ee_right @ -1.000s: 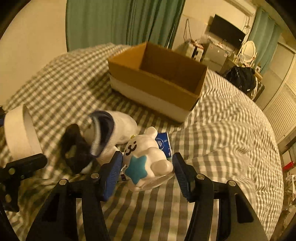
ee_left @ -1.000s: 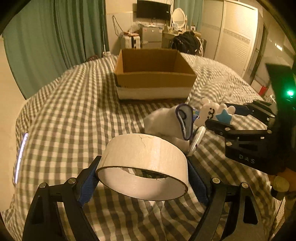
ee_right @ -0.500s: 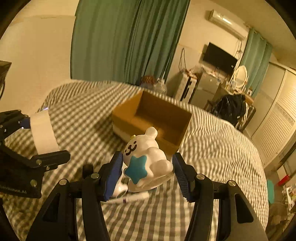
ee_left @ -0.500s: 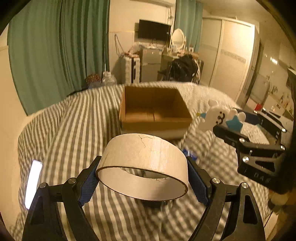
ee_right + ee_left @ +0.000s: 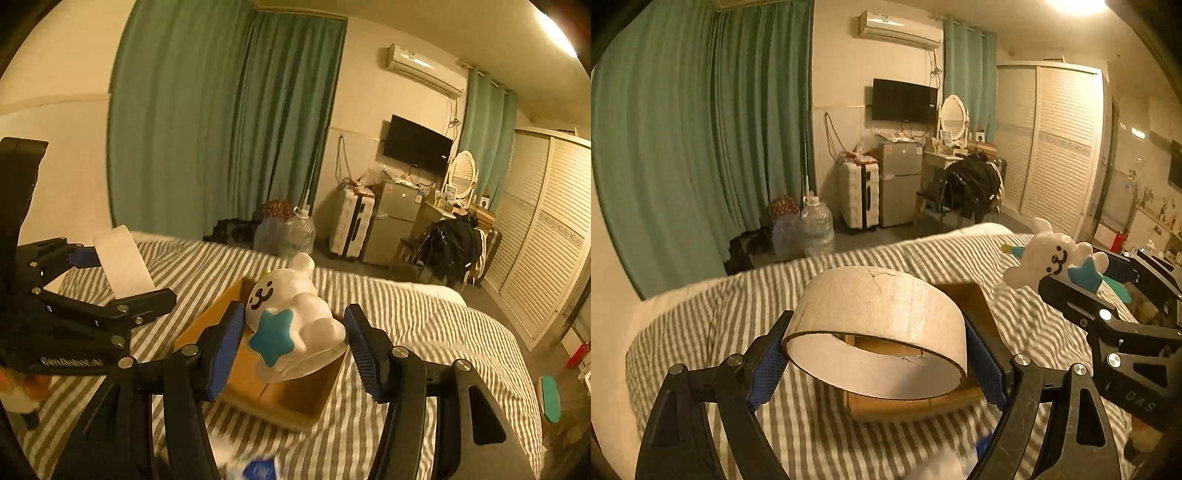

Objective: Organize objects
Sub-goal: 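Carry the tape roll and figurine over the box and open both tools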

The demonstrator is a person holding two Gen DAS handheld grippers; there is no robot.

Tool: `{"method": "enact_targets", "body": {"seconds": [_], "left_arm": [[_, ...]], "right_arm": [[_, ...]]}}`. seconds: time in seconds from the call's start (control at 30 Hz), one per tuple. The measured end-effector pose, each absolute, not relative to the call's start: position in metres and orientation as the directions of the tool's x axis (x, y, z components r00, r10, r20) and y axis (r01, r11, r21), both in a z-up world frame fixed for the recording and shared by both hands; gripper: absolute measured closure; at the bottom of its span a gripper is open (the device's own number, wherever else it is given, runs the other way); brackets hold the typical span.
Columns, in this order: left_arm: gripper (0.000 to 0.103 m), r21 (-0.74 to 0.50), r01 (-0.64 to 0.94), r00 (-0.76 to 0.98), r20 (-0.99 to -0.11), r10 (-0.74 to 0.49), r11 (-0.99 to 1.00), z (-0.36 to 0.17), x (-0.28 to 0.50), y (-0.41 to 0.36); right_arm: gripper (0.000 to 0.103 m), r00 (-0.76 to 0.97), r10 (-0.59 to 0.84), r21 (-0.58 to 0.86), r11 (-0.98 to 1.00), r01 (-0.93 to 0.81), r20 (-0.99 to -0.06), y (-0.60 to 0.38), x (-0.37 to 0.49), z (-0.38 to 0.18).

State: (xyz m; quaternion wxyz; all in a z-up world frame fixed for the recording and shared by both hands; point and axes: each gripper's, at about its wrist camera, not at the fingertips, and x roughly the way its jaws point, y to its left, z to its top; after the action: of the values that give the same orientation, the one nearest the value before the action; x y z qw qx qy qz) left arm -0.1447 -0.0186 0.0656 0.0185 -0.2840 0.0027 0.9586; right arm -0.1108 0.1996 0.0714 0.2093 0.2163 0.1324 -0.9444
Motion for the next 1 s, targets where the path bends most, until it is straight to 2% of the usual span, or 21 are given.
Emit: {"method": "enact_targets", "body": {"seconds": [0.13, 0.27, 0.33, 0.5, 0.6, 0.87, 0.9, 0.97, 1.0], "left_arm": [[0.015, 0.063, -0.028, -0.86, -0.51, -0.008, -0.998, 0.05, -0.184, -0.018], [0.015, 0.054, -0.04, -0.821, -0.571, 0.002, -0.998, 0.007, -0.218, -0.025], [0.015, 0.036, -0.077, -0.796, -0.603, 0.04, -0.996, -0.014, -0.233, -0.027], [0.015, 0.078, -0.156, -0.76, -0.647, 0.069, -0.985, -0.044, -0.248, -0.018], [0.015, 0.06, -0.189, -0.737, -0.668, 0.101, -0.98, -0.054, -0.252, -0.011], [0.012, 0.03, -0.22, -0.695, -0.706, 0.135, -0.975, -0.07, -0.248, -0.004], [0.009, 0.028, -0.222, -0.693, -0.708, 0.137, -0.975, -0.069, -0.246, -0.003], [0.006, 0.036, -0.217, -0.697, -0.705, 0.129, -0.975, -0.065, -0.242, 0.001], [0.006, 0.044, -0.211, -0.701, -0.703, 0.12, -0.976, -0.062, -0.239, 0.002]], "right_arm": [[0.047, -0.82, -0.353, -0.108, -0.891, 0.442, -0.45, 0.193, -0.156, 0.074], [0.047, -0.818, -0.349, -0.089, -0.897, 0.432, -0.457, 0.183, -0.194, 0.062], [0.047, -0.801, -0.354, -0.079, -0.893, 0.442, -0.482, 0.176, -0.215, 0.046], [0.047, -0.76, -0.349, -0.056, -0.891, 0.45, -0.549, 0.171, -0.249, 0.002], [0.047, -0.731, -0.33, -0.056, -0.892, 0.448, -0.597, 0.17, -0.264, -0.019], [0.046, -0.681, -0.329, -0.008, -0.897, 0.441, -0.654, 0.185, -0.266, -0.054], [0.044, -0.677, -0.338, 0.005, -0.896, 0.443, -0.654, 0.187, -0.267, -0.054], [0.022, -0.69, -0.342, 0.018, -0.902, 0.431, -0.638, 0.193, -0.264, -0.051], [0.021, -0.7, -0.34, 0.02, -0.906, 0.423, -0.628, 0.195, -0.261, -0.047]]}}
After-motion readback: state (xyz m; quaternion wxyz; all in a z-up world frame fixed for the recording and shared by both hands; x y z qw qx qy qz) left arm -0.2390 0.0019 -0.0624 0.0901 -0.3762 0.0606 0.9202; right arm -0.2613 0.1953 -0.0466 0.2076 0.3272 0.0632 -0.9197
